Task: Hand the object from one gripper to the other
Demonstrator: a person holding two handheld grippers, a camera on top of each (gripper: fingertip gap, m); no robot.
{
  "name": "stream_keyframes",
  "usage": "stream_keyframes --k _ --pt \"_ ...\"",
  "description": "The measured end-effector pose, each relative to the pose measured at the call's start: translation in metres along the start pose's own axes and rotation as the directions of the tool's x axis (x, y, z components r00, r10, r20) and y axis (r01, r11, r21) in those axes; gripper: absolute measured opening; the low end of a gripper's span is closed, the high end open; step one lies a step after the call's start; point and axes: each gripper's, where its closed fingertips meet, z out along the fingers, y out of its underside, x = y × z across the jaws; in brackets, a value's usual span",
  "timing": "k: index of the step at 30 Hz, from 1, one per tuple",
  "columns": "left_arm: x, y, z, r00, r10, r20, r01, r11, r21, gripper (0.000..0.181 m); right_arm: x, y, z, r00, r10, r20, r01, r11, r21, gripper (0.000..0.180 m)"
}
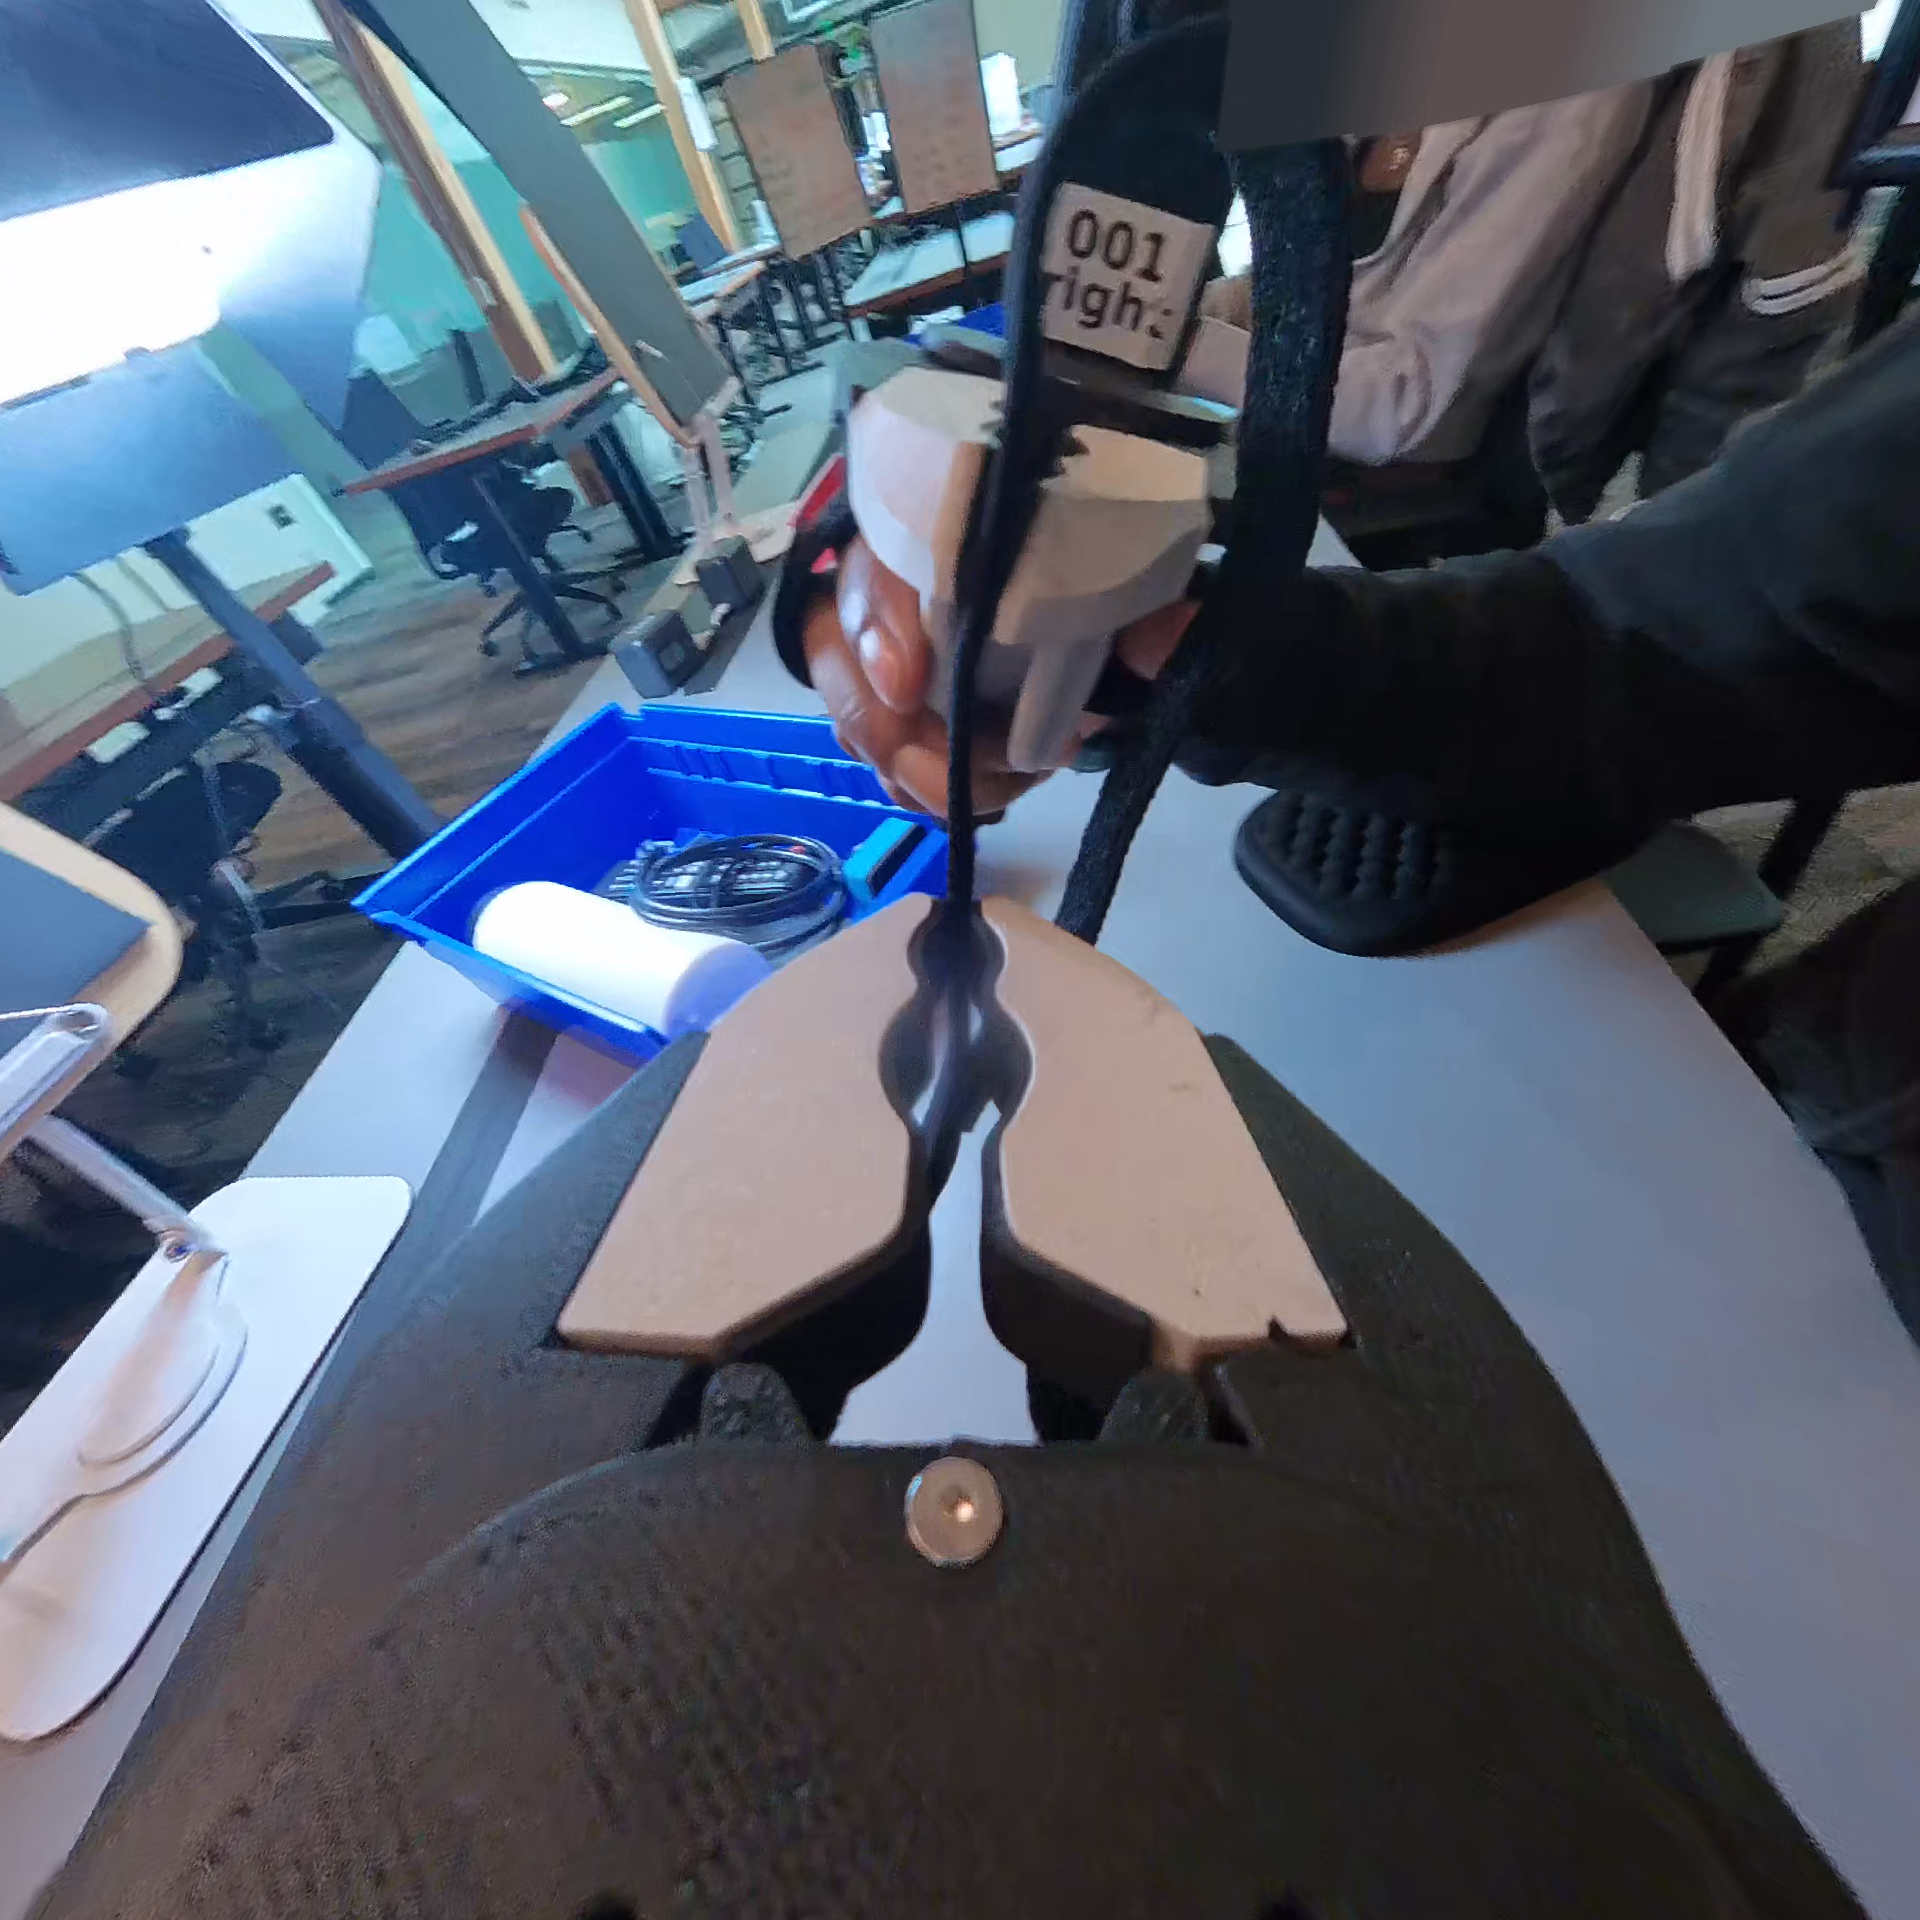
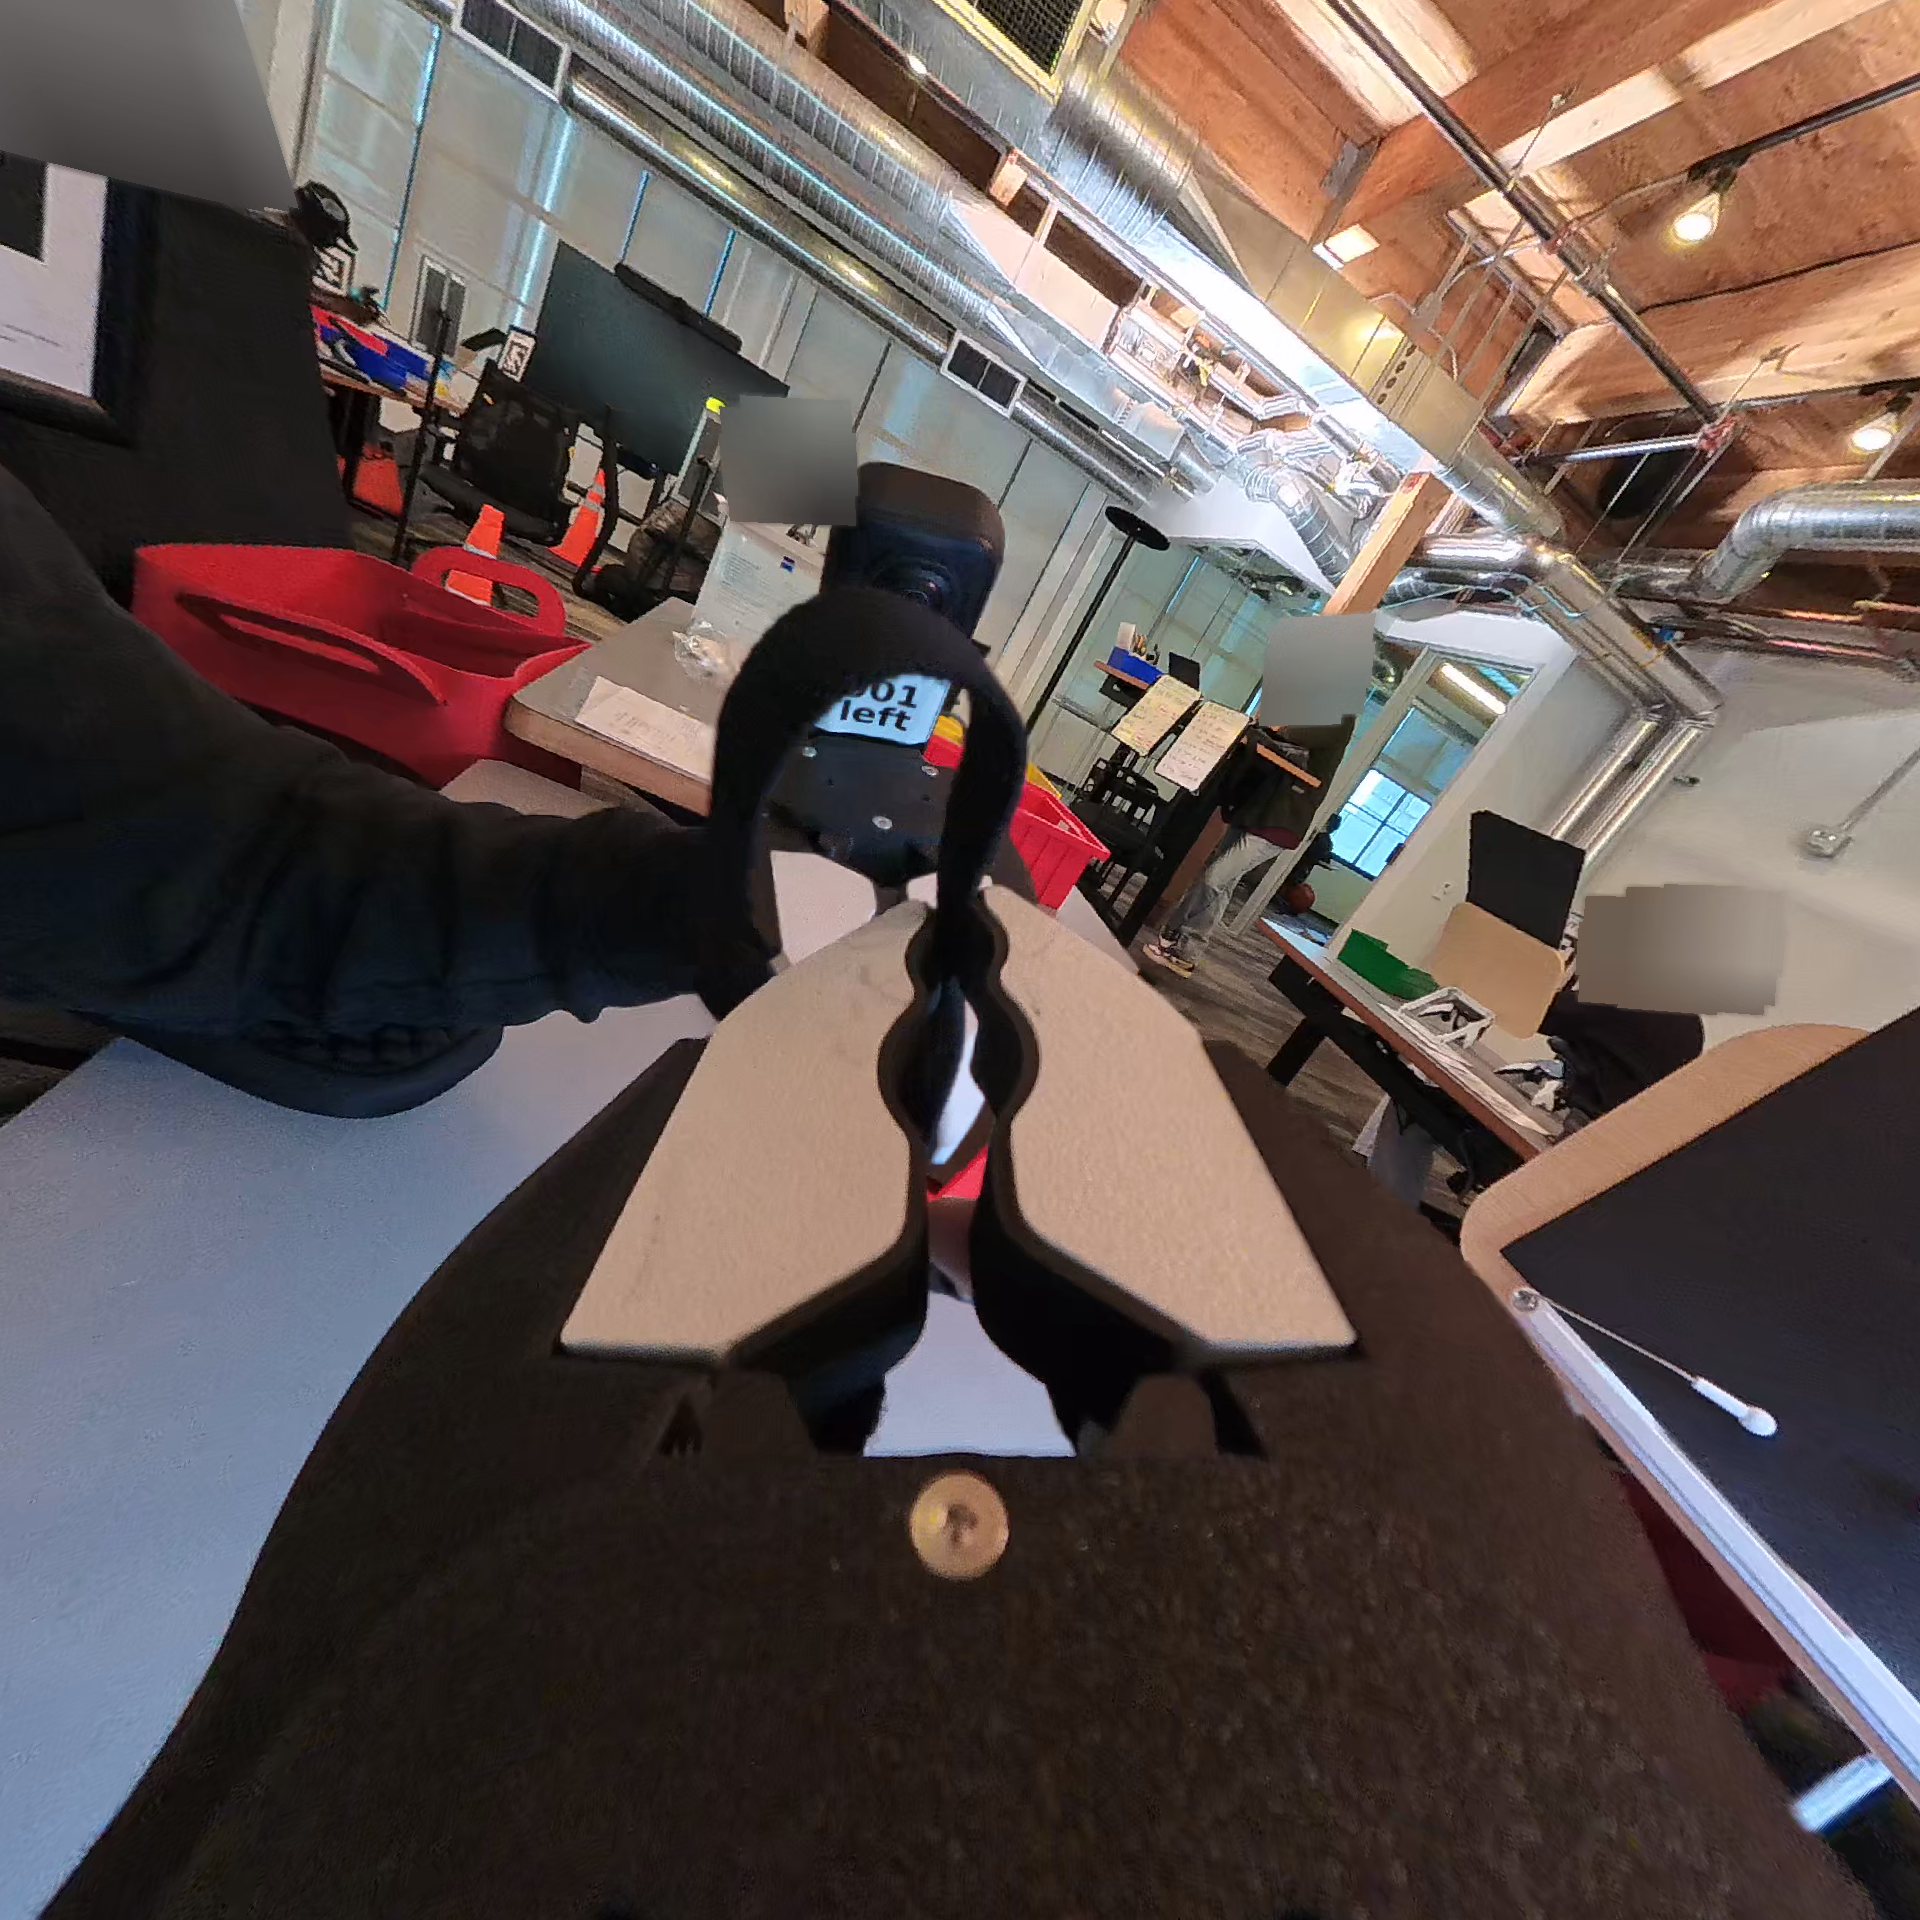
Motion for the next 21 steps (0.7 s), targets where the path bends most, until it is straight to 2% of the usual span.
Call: stream_keyframes --k 2,4,6,9,11,12,15,21 --pt "-0.002 -0.003 0.0 1.0 -0.004 0.015 0.004 1.0 0.007 0.002 0.003 -0.002 -0.001 1.0 -0.004 -0.024 0.004 1.0 0.012 0.005" --pt "-0.003 -0.01 -0.002 0.999 0.02 0.036 -0.021 0.999 0.03 0.002 0.004 0.003 0.0 1.0 0.013 -0.021 -0.014 1.0 -0.02 0.026" --pt "0.0 -0.014 -0.004 0.999 0.034 0.036 -0.036 0.999 0.039 0.002 0.003 0.012 0.003 0.999 0.04 -0.005 -0.041 0.997 -0.059 0.038" --pt "0.005 -0.017 -0.003 0.997 0.065 0.029 -0.066 0.997 0.035 0.002 -0.001 0.017 0.006 0.998 0.063 0.013 -0.063 0.996 -0.061 0.031" --pt "0.006 -0.019 -0.003 0.997 0.066 0.033 -0.067 0.997 0.04 0.002 -0.006 0.015 0.005 0.997 0.067 0.048 -0.065 0.997 -0.042 0.002" --pt "0.005 -0.02 -0.003 0.998 0.053 0.036 -0.055 0.997 0.051 0.002 -0.005 0.015 0.005 0.997 0.067 0.041 -0.066 0.997 -0.046 0.003" --pt "0.0 -0.015 -0.007 0.999 0.018 0.032 -0.02 0.999 0.039 0.027 -0.001 0.006 0.001 0.999 0.039 0.013 -0.039 0.999 -0.017 0.003" --pt "0.005 -0.005 -0.006 0.996 0.092 0.002 -0.092 0.996 -0.003 0.032 -0.002 0.0 -0.001 1.0 0.023 0.021 -0.023 1.0 -0.003 0.003"
